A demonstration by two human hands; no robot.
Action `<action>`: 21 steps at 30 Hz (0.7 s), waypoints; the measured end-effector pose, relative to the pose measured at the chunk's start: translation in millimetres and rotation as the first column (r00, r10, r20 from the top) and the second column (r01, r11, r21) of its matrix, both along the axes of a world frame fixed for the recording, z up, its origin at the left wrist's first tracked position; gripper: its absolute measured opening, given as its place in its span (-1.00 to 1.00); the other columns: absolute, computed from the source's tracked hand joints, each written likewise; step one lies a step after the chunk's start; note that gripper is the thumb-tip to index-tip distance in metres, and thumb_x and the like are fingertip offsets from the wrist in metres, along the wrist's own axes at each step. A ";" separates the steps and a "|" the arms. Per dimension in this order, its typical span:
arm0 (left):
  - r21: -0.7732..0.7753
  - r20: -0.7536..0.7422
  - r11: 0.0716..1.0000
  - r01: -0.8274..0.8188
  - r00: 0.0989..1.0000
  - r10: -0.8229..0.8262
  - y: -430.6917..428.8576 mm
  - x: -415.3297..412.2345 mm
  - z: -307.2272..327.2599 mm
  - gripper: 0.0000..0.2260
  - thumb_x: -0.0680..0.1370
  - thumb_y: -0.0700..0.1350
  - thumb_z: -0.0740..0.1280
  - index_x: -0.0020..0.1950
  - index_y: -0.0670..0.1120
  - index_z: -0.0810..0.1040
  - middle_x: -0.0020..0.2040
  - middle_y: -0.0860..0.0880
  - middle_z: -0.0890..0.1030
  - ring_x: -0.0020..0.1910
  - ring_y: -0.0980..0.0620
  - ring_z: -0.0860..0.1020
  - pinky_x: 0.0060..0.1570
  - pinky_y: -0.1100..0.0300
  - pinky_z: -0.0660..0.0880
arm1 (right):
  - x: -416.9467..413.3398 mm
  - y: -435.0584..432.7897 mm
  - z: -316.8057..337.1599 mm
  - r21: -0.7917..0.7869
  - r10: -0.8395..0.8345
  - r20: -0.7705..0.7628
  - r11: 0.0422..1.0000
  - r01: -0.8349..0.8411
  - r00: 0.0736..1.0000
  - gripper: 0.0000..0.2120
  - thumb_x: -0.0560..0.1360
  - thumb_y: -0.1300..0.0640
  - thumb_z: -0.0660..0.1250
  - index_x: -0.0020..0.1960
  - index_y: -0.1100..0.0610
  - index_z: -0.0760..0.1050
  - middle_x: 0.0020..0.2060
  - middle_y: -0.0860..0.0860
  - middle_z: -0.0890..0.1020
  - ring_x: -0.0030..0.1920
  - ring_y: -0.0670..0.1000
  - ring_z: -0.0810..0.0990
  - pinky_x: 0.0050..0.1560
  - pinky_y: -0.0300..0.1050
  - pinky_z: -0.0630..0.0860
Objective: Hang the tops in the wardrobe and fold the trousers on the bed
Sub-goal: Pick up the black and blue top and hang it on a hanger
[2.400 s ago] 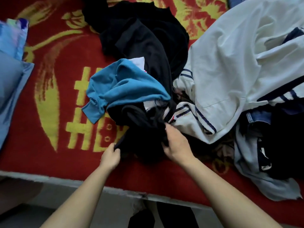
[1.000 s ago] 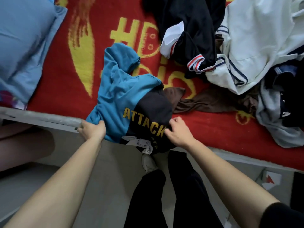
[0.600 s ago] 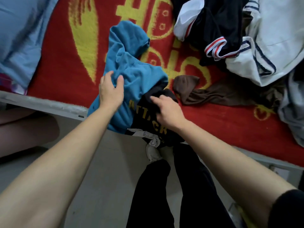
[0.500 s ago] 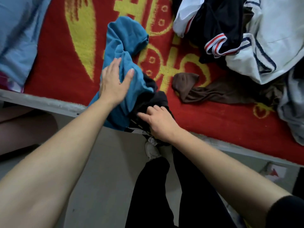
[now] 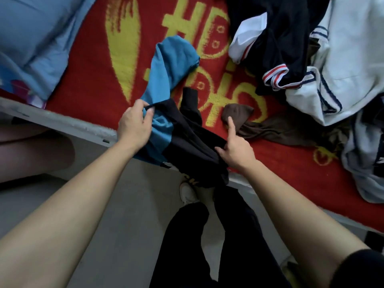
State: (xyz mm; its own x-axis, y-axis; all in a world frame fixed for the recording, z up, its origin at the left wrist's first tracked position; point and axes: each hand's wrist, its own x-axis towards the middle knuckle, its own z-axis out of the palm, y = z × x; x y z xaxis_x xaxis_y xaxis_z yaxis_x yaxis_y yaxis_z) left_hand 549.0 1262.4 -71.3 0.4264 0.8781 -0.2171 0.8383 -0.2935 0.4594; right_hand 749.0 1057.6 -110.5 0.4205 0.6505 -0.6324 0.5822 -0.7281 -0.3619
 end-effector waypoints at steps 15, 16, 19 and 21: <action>-0.123 0.266 0.936 -0.330 0.897 0.352 -63.8 -49.2 194.6 -0.84 0.61 -0.34 0.21 0.12 -0.24 0.54 -0.01 -0.20 0.63 0.03 -0.21 0.59 0.02 -0.10 0.50 | 12.8 137.6 302.3 0.730 -0.006 -0.170 0.671 0.130 0.985 -0.69 0.61 0.17 0.18 -0.31 0.04 0.27 -0.40 -0.09 0.40 -0.30 -0.06 0.34 -0.23 -0.09 0.20; -0.137 0.322 0.929 -0.343 0.872 0.369 -70.8 -47.9 212.8 -0.76 0.61 -0.37 0.19 0.22 -0.24 0.54 0.12 -0.16 0.63 0.14 -0.13 0.57 0.15 -0.04 0.50 | 10.3 140.0 323.2 0.751 0.042 -0.175 0.652 0.106 0.984 -0.70 0.60 0.17 0.19 -0.31 0.05 0.30 -0.40 -0.09 0.40 -0.32 -0.06 0.33 -0.25 -0.09 0.20; -0.205 0.415 0.913 -0.352 0.814 0.407 -99.8 -43.9 259.7 -0.56 0.58 -0.48 0.09 0.34 -0.17 0.52 0.22 -0.01 0.58 0.26 0.05 0.50 0.22 0.32 0.43 | 2.8 139.4 366.0 0.785 0.141 -0.214 0.614 0.084 0.967 -0.76 0.57 0.14 0.20 -0.23 0.25 0.40 -0.38 -0.05 0.46 -0.32 -0.05 0.39 -0.25 -0.04 0.29; -0.311 0.513 0.839 -0.446 0.665 0.543 -121.1 -45.5 284.1 -0.60 0.58 -0.49 0.05 0.20 -0.23 0.59 0.08 -0.07 0.63 0.15 -0.04 0.55 0.04 0.39 0.49 | -11.0 141.4 389.1 0.796 0.203 -0.247 0.600 0.079 0.947 -0.74 0.56 0.12 0.21 -0.23 0.27 0.39 -0.37 -0.01 0.46 -0.34 -0.07 0.39 -0.28 -0.07 0.31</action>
State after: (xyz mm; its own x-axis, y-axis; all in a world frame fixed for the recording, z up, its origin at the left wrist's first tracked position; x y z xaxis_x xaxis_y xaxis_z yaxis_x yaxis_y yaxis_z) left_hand 503.5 1141.4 212.7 0.0219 0.9734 -0.2279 0.4126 0.1989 0.8889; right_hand 738.0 1199.0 278.6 0.2535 0.9652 0.0643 0.3821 -0.0389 -0.9233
